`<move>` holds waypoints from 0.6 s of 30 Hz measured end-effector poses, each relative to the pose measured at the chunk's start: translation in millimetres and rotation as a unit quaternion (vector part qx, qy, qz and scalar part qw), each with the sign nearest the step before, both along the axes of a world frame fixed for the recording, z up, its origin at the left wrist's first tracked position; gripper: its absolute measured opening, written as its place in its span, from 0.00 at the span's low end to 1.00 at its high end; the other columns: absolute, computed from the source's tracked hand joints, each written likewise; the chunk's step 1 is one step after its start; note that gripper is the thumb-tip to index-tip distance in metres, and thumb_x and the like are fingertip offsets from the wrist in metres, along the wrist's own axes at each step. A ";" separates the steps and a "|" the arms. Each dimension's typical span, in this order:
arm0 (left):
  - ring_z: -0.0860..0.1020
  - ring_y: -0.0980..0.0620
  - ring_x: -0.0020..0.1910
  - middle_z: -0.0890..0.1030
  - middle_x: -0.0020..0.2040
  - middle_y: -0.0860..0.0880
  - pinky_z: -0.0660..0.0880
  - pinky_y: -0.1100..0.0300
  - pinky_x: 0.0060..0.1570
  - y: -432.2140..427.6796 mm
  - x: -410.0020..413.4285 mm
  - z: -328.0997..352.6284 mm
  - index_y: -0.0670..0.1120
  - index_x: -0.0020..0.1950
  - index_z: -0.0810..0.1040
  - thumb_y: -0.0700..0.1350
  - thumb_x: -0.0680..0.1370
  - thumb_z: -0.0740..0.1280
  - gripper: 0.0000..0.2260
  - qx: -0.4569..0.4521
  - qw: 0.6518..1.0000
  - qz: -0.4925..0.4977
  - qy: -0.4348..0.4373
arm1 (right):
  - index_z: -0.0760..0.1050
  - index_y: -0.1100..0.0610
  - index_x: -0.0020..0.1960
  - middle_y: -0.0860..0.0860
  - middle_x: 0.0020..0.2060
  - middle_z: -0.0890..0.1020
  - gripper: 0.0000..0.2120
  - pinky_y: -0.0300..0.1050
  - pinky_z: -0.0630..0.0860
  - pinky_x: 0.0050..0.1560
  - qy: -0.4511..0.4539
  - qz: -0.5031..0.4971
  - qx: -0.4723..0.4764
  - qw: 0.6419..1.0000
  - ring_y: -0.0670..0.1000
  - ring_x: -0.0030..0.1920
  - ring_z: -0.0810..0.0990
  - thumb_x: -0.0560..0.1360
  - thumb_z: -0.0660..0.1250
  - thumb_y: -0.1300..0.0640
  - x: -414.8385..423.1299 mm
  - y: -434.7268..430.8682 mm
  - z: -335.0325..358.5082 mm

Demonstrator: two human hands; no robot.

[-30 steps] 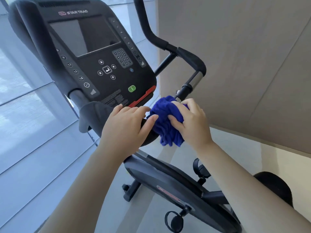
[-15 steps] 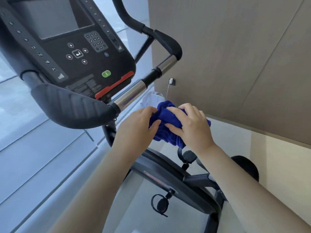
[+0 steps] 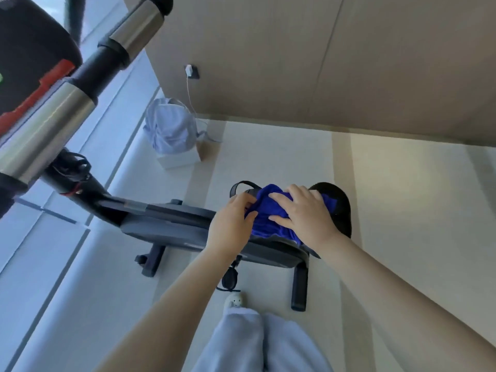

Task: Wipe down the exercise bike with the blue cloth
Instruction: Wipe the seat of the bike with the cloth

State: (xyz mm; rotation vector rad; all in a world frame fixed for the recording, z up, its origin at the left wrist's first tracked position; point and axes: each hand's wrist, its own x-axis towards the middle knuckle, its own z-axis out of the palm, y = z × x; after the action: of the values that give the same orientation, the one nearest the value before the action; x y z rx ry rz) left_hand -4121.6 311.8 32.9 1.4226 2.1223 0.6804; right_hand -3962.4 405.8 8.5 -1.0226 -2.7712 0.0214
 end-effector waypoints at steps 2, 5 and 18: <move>0.76 0.54 0.46 0.78 0.55 0.53 0.72 0.61 0.45 9.6 -3.1 -17.3 0.49 0.60 0.74 0.43 0.80 0.62 0.09 -0.010 1.000 0.002 -0.005 | 0.77 0.53 0.61 0.54 0.46 0.77 0.23 0.52 0.74 0.43 -0.020 -0.024 -0.001 1.000 0.56 0.44 0.78 0.72 0.68 0.42 -5.8 5.3 -16.8; 0.76 0.53 0.47 0.76 0.60 0.53 0.74 0.57 0.43 25.1 -10.0 -40.2 0.50 0.62 0.71 0.42 0.80 0.61 0.11 -0.042 0.999 -0.018 -0.002 | 0.75 0.54 0.64 0.55 0.53 0.78 0.27 0.55 0.74 0.52 -0.050 -0.071 -0.011 0.996 0.57 0.51 0.78 0.70 0.73 0.44 -15.7 12.2 -42.9; 0.48 0.47 0.78 0.54 0.79 0.48 0.45 0.52 0.75 60.4 -8.3 -70.9 0.46 0.78 0.55 0.52 0.81 0.59 0.28 -0.005 0.948 -0.281 0.153 | 0.52 0.61 0.77 0.58 0.77 0.54 0.52 0.58 0.51 0.75 0.029 -0.230 -0.134 0.963 0.58 0.77 0.49 0.66 0.71 0.35 27.6 -6.8 -62.8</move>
State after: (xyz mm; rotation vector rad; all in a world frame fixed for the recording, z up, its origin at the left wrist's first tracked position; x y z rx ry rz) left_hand -4129.9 372.2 -38.1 2.1094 1.7724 0.2352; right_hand -3934.8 399.1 -54.3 -1.6798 -2.4540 0.3623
